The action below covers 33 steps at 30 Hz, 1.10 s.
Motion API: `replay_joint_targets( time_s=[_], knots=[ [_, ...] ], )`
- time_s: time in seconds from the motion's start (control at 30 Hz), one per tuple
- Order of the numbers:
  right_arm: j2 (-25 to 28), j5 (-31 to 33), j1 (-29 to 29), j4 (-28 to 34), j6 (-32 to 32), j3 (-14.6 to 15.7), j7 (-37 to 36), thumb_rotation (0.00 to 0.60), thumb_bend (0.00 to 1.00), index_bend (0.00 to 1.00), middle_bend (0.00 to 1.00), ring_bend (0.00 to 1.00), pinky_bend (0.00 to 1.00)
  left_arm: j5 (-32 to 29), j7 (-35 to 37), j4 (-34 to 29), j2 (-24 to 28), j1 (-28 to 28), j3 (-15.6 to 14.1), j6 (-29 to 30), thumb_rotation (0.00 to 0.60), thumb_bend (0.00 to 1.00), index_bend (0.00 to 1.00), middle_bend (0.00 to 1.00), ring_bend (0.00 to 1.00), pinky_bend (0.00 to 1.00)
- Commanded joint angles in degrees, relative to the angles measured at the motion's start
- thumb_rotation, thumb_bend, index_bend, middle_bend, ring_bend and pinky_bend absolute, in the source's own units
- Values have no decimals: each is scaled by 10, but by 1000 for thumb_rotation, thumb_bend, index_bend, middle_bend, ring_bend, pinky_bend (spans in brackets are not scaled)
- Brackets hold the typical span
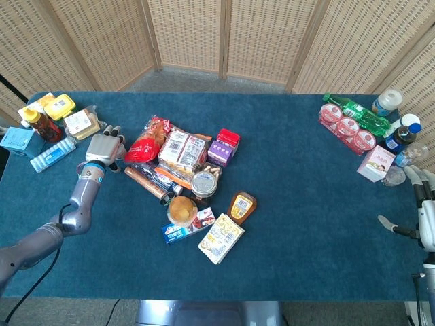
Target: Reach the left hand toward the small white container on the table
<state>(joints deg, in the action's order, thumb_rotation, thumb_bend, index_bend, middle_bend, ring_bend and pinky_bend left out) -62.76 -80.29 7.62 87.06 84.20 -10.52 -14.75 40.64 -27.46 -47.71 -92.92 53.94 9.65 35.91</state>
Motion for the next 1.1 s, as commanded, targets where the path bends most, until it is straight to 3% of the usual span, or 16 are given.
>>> replay_joint_targets(
  time_s=[0.03,0.13,0.23,0.6,1.1],
  knots=[
    [1,-1,-1,-1,1,0,-3,600,0,0,0,0,0,17,6,11,-12,0,1,18,600,154,424,358,301,556],
    [1,-2,-1,-1,1,0,-4,600,0,0,0,0,0,47,20,19,-20,-5,2,45,600,153,547,616,536,683],
    [1,-4,-1,-1,2,1,-3,600,0,0,0,0,0,67,32,24,-21,-11,2,54,600,153,622,713,633,738],
    [3,-6,-3,4,7,1,-4,600,0,0,0,0,0,88,44,-16,8,-28,19,78,600,155,657,741,654,751],
    [11,-19,-11,19,24,3,-4,600,0,0,0,0,0,68,-31,-286,174,-45,63,183,600,155,658,739,654,751]
  ],
)
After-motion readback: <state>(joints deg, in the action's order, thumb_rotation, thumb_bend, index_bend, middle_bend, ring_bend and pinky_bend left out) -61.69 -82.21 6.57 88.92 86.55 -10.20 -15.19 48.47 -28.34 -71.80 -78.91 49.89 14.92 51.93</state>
